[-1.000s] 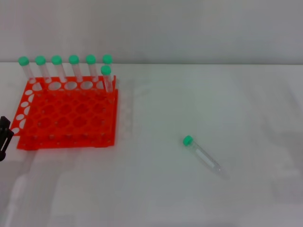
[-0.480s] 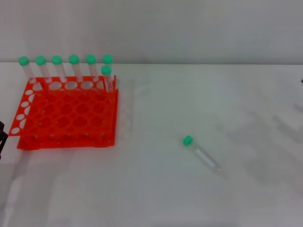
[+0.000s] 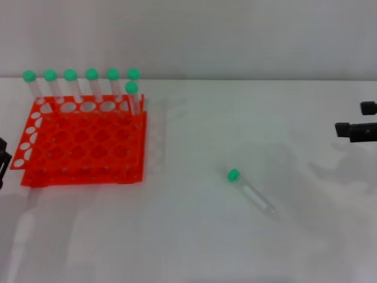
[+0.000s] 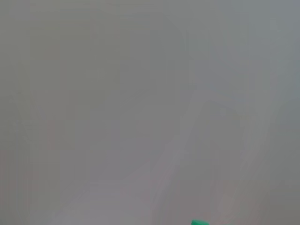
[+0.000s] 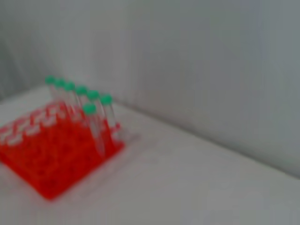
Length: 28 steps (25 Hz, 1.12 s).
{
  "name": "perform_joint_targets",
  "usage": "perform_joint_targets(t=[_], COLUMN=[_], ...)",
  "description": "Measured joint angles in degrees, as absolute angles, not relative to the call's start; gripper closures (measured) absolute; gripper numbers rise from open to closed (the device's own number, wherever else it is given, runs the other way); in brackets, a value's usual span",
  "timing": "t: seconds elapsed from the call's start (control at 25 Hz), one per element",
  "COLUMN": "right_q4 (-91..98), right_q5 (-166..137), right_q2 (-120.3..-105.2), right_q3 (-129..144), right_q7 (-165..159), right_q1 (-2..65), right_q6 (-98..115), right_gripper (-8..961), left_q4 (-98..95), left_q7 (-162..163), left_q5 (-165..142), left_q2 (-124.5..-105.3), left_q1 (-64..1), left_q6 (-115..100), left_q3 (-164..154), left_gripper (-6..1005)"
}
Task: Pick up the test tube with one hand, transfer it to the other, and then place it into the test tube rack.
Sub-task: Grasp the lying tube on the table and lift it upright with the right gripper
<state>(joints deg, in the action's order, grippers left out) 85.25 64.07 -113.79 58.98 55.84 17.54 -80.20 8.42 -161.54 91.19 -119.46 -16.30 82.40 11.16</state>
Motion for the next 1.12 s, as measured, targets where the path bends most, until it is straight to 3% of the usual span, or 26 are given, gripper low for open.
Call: perform_joint_targets(t=[0.12, 0.4, 0.72, 1.12], right_q4=[95.2, 102.5, 98.64, 80.53], right_q5=[54.33, 37.68, 27.97, 28.36], right_q2=[-114.99, -115.29, -115.84, -116.2], right_q3=[62.04, 81.84, 101.23, 107.89], right_q7=[44.94, 22.91, 3.38, -4.72], right_q1=[19.75, 26.88, 35.48, 45.81], right_q6=[-85.11, -89.55, -89.43, -84.1], right_gripper=[96, 96, 95, 95], left_q4=[8.25, 8.11, 8.18, 8.18], left_q7=[-161.54, -161.54, -161.54, -161.54], left_q5=[91.76, 91.82, 91.64, 91.46], left_q2=[-119.44, -119.36, -119.32, -119.39], left_q1=[-16.96, -17.41, -18.53, -18.72], left_q6=[82.45, 82.01, 81.84, 81.71], left_q3=[11.16, 11.16, 11.1, 11.09], left_gripper=[129, 129, 129, 129])
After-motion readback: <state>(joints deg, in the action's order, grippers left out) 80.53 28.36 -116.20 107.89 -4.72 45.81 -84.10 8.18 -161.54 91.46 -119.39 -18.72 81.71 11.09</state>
